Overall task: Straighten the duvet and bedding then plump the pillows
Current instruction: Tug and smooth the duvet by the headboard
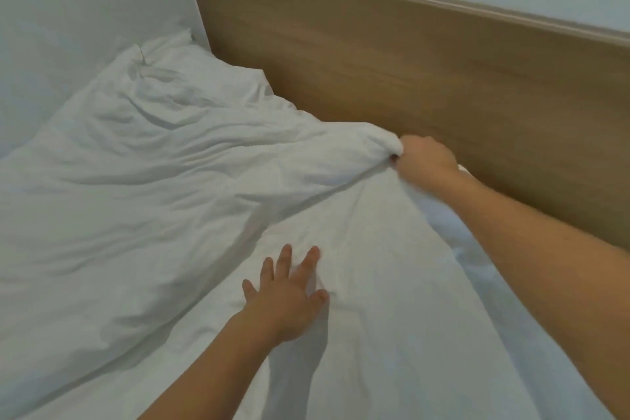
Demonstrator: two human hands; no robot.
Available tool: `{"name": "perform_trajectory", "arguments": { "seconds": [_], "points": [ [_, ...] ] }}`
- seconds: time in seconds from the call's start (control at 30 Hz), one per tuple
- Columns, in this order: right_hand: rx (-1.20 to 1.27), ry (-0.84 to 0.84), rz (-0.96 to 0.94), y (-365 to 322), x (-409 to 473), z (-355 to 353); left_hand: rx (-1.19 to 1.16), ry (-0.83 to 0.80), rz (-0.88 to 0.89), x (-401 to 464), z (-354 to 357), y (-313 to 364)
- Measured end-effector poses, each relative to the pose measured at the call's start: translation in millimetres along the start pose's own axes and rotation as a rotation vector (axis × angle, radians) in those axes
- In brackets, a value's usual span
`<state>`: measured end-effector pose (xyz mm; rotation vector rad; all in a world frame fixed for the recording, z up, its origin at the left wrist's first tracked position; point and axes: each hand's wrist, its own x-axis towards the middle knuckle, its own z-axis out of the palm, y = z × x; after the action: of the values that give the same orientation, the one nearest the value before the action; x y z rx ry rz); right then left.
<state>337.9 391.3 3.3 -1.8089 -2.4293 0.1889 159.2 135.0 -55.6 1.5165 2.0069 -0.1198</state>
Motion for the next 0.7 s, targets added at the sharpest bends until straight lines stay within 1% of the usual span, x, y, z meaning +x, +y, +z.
{"name": "perform_trajectory", "arguments": {
  "seconds": [0.03,0.1,0.13,0.17,0.2,0.27,0.3,0.33,0.37,0.4,0.47,0.53,0.57,0.6,0.7],
  "points": [
    [-0.007,0.09,0.07,4,13,-19,0.037,0.01,0.044,-1,-1,5],
    [0.013,0.145,0.166,-2,23,-42,0.091,0.016,0.097,-6,-3,11],
    [-0.01,0.14,0.168,-14,19,-39,0.089,0.006,0.097,-8,-3,13],
    [-0.052,0.134,0.127,-28,7,-26,0.078,0.002,0.095,-8,0,12],
    [-0.092,0.16,0.038,-41,-13,-8,0.078,0.003,0.096,-8,5,10],
    [-0.125,0.248,-0.238,-55,-68,29,0.106,0.026,0.1,-10,14,-1],
    [-0.14,0.202,-0.38,-51,-95,44,0.115,0.045,0.091,-10,19,-11],
    [-0.168,0.093,-0.48,-42,-117,57,0.119,0.056,0.068,-10,23,-24],
    [-0.207,-0.022,-0.514,-27,-128,70,0.119,0.051,0.034,-11,28,-38],
    [-0.244,-0.088,-0.493,-10,-131,83,0.114,0.033,-0.008,-13,33,-51],
    [-0.231,-0.065,-0.344,12,-119,99,0.101,-0.017,-0.087,-22,46,-69],
    [-0.195,-0.059,-0.207,10,-108,103,0.106,-0.037,-0.129,-32,59,-71],
    [-0.163,-0.06,-0.189,0,-108,101,0.098,-0.039,-0.131,-37,63,-68],
    [-0.127,-0.059,-0.2,-10,-113,98,0.092,-0.044,-0.122,-40,67,-63],
    [-0.121,-0.104,-0.359,-26,-158,91,0.096,-0.074,-0.091,-48,73,-56]
  ]
}}
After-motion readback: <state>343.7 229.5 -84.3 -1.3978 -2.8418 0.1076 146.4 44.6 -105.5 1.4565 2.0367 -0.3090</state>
